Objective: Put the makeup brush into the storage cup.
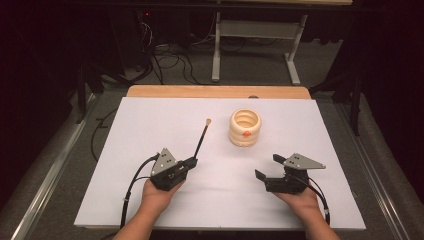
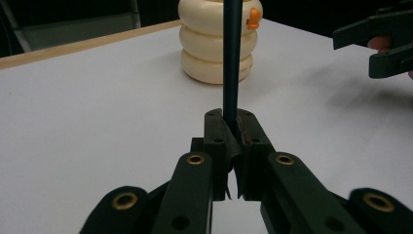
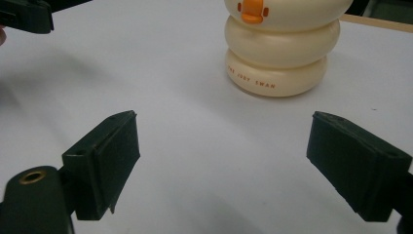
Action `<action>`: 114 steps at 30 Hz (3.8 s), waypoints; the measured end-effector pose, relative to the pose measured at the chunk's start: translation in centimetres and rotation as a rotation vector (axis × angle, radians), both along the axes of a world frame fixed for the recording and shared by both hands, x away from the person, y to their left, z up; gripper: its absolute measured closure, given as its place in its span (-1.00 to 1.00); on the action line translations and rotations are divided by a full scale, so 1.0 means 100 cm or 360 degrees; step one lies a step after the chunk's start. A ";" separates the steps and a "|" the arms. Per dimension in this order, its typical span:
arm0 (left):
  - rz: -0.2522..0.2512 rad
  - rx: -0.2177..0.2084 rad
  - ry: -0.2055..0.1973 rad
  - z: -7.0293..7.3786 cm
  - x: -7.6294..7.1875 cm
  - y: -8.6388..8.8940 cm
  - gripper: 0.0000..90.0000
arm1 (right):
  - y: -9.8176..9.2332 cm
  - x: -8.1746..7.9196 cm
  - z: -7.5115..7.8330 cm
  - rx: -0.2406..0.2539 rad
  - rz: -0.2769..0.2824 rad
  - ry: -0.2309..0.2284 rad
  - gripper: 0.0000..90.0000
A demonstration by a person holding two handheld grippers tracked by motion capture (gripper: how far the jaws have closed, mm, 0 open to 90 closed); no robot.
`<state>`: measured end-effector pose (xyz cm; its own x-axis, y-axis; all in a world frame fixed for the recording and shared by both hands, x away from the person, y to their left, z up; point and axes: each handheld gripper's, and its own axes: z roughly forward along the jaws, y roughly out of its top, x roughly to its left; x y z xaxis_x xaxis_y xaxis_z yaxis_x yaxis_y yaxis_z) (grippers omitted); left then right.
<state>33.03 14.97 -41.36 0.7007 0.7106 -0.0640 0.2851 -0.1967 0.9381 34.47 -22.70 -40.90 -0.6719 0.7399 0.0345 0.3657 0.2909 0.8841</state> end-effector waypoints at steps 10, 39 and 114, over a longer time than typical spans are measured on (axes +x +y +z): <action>-0.0006 0.0010 -0.0009 -0.001 0.000 0.000 0.89 | 0.019 0.008 0.015 -0.0031 0.0027 -0.0024 -0.67; -0.0015 -0.0037 -0.0015 0.001 -0.001 0.002 0.90 | 0.062 0.032 0.029 -0.0044 0.0109 -0.0070 -0.64; -0.0263 0.0012 0.0061 -0.023 -0.019 -0.043 0.90 | 0.089 -0.008 0.027 0.0561 0.0241 -0.0020 0.16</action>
<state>31.12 10.64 -43.67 0.8050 0.5867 -0.0878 0.2839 -0.2510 0.9254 33.68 -13.81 -38.19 -0.7748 0.5762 0.2603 0.3305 0.0180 0.9437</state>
